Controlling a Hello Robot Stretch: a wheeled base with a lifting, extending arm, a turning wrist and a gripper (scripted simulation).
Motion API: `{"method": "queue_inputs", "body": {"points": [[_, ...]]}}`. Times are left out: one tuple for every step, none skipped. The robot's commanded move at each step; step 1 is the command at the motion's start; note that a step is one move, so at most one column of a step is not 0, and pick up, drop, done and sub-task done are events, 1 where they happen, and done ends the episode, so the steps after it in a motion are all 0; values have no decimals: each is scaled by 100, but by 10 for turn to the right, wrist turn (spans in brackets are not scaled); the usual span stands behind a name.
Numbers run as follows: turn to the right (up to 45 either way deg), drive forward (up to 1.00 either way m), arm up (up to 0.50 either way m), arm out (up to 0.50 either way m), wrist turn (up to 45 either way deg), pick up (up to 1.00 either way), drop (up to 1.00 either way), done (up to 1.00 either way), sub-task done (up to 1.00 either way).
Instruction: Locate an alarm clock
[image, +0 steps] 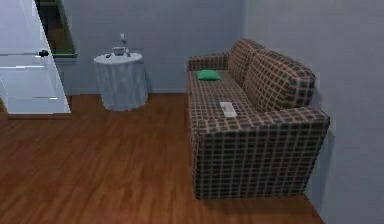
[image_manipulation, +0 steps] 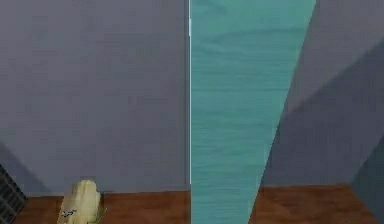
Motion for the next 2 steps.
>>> {"method": "queue_inputs", "body": {"points": [[-390, 0, 0, 0, 0, 0, 0, 0, 0], [0, 100, 0, 0, 0, 0, 0, 0, 0]]}}
